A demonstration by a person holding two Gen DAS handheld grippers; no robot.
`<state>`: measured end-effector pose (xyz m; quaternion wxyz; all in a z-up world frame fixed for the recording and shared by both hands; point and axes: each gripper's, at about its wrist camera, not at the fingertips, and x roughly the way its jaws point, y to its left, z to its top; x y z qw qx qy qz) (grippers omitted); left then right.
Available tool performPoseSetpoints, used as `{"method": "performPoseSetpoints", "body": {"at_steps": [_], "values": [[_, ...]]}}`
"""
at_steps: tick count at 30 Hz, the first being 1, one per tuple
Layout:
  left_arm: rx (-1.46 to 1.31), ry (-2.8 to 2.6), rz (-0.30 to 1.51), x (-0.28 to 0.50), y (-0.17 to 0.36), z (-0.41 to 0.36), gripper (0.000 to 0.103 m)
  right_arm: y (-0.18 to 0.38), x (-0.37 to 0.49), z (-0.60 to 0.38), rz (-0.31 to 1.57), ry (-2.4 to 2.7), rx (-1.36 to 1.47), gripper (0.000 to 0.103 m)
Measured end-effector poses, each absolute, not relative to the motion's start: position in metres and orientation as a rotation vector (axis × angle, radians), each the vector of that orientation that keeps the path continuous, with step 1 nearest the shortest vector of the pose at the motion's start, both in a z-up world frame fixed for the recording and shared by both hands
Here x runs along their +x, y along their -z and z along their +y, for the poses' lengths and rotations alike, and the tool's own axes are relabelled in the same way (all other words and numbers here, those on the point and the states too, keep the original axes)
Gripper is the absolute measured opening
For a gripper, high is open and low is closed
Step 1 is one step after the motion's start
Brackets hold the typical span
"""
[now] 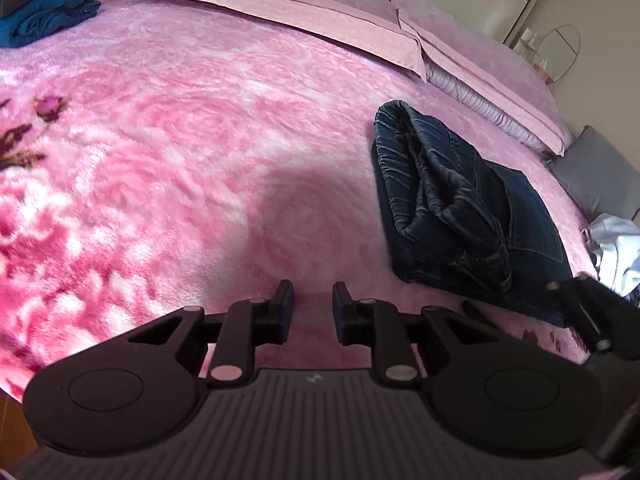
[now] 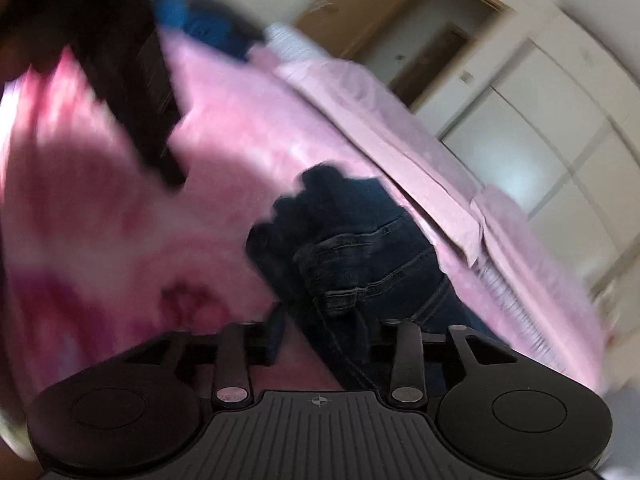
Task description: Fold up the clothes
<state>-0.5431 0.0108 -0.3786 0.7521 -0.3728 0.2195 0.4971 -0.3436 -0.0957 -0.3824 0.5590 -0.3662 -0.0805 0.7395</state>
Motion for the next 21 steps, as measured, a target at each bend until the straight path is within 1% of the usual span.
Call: {"method": "performPoseSetpoints", "body": {"at_steps": [2,4,7,9,12,14,15,18,19,21], "values": [[-0.786,-1.072,0.459,-0.543,0.365,0.009,0.016,0.361,-0.327,-0.101,-0.057,-1.758,-0.731,0.036],[-0.741,-1.042,0.432,-0.541,0.348,0.009,0.015,0.342,-0.295,-0.105,0.137,-1.726,-0.58,0.036],[-0.667,-0.978,0.409,-0.522,0.324,0.019,0.014,0.33,-0.234,-0.097,0.457,-1.534,-0.417,0.036],[-0.602,-0.934,0.408,-0.501,0.31,0.029,0.014,0.325,-0.194,-0.09,0.61,-1.421,-0.301,0.036],[-0.521,-0.86,0.44,-0.465,0.301,0.051,0.014,0.314,-0.163,-0.077,0.646,-1.377,-0.251,0.036],[-0.478,-0.834,0.494,-0.442,0.305,0.065,0.014,0.311,-0.153,-0.063,0.669,-1.372,-0.246,0.036],[-0.452,-0.834,0.53,-0.433,0.31,0.072,0.014,0.312,-0.151,-0.055,0.658,-1.382,-0.247,0.036],[-0.37,-0.877,0.69,-0.412,0.337,0.093,0.008,0.319,-0.147,-0.028,0.641,-1.409,-0.27,0.036],[-0.351,-0.892,0.732,-0.408,0.347,0.097,0.009,0.327,-0.147,-0.016,0.644,-1.418,-0.29,0.036],[-0.353,-0.91,0.753,-0.411,0.368,0.1,0.01,0.344,-0.152,-0.007,0.609,-1.428,-0.372,0.036]]}}
